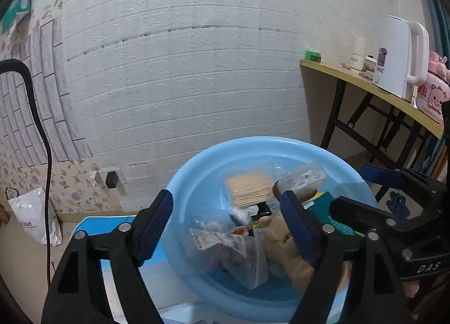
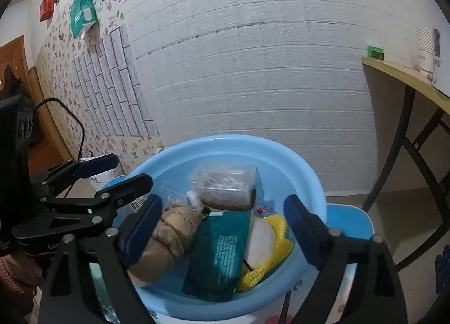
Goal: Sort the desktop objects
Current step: 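Open both tools to drop the disc and floss box into the basin, then withdraw both tools from the basin back over the table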
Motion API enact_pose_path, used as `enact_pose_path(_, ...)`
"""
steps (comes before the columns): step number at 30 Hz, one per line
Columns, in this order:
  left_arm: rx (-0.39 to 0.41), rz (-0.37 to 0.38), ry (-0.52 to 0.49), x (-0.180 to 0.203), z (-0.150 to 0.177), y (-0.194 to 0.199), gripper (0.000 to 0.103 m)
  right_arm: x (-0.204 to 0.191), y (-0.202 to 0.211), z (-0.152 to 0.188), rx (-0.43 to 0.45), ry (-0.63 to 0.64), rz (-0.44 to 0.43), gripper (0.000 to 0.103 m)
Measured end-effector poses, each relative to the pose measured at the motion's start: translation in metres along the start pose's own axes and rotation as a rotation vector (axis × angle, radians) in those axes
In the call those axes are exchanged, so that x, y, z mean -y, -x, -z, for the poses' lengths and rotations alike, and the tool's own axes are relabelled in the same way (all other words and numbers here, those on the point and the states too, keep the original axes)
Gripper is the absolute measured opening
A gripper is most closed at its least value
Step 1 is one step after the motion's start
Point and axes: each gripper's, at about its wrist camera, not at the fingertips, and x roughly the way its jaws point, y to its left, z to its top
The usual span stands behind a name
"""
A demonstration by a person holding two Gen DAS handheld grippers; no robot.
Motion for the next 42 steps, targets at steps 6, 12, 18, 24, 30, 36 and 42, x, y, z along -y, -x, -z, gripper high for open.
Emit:
enact_pose_path(6,0.033,-0.056,0.051,-0.016,0.006,0.017,0.082,-0.013,0.008,0.002,0.007,-0.020,0.019,0.103)
enact_pose_path(12,0.051,-0.128,0.169,-0.046,0.012,0.038,0.086,-0.038,0.017,0.003,0.027,-0.010,-0.018,0.103)
enact_pose_path(18,-0.001,-0.252,0.358,-0.095,0.025,0.045,0.087,-0.058,0.026,0.014,0.032,-0.005,-0.132,0.103)
enact_pose_path(24,-0.110,-0.431,0.617,-0.151,0.057,0.043,0.091,-0.076,0.037,0.030,0.040,0.067,-0.166,0.103)
enact_pose_path(30,-0.233,-0.538,0.572,-0.162,0.086,0.038,0.091,-0.077,0.038,0.040,0.015,0.074,-0.155,0.103)
enact_pose_path(36,-0.290,-0.533,0.559,-0.160,0.099,0.037,0.091,-0.073,0.031,0.045,-0.015,0.029,-0.083,0.103)
enact_pose_path(42,-0.322,-0.562,0.534,-0.154,0.102,0.037,0.091,-0.068,0.038,0.047,0.051,0.033,-0.147,0.103)
